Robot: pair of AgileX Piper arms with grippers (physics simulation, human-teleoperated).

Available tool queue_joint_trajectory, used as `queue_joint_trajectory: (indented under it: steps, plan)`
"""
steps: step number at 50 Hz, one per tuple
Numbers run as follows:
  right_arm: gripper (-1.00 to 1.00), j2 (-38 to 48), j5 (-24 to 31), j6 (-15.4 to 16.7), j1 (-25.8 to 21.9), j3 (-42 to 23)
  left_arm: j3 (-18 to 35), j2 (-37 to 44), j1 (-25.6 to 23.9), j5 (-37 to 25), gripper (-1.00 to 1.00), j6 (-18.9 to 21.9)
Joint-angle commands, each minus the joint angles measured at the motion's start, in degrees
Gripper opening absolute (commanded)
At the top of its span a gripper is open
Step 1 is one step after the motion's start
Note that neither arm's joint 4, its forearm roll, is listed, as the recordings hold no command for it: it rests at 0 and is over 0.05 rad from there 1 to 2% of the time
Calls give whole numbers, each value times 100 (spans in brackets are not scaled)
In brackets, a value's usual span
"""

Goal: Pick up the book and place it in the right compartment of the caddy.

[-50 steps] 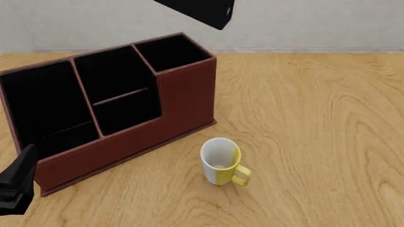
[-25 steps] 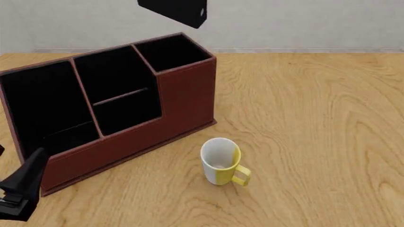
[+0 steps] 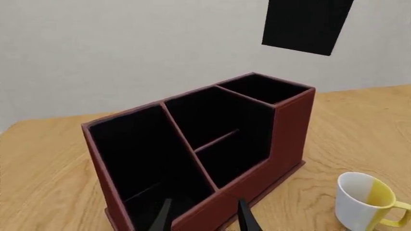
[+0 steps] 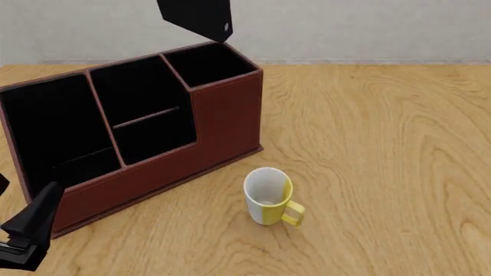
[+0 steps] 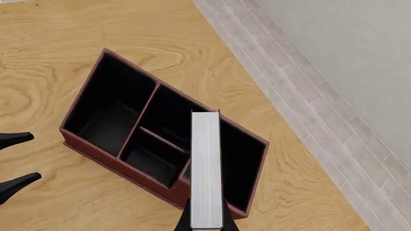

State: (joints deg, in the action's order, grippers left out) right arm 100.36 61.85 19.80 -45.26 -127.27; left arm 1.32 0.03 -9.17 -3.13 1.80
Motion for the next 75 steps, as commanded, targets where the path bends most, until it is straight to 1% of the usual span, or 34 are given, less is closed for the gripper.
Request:
queue_joint_trajectory:
  steps: [1,11,14,22,29,33,39,42,47,59,69,75]
  plan:
    - [-100,281,-4,-97,158,-403,157,2,32,-165,100,28]
    - [-100,576,51,-76,295,-735,93,6,79,-108,100,61]
    - [-100,647,-30,-55,331,-680,67,7,97,-91,100,64]
    - [-100,874,-241,-114,394,-640,194,9,148,-247,100,88]
    - [-100,1049,-330,-132,504,-695,107,18,162,-177,100,97]
    - [-100,1075,-419,-147,540,-600,55,22,172,-126,100,105]
    - [-100,1212,-450,-162,634,-689,-93,7,175,-10,100,119]
    - [-100,1246,-504,-154,666,-656,-81,8,185,-28,100,124]
    - [-100,1326,-525,-226,701,-721,-128,11,189,7,100,126]
    - [-100,1272,-777,-444,638,-376,-106,11,210,-41,100,138]
    - [-100,1286,-947,-499,600,-191,-125,8,227,-21,100,136]
    - [-100,1319,-1017,-530,588,-134,-45,9,247,-109,100,136]
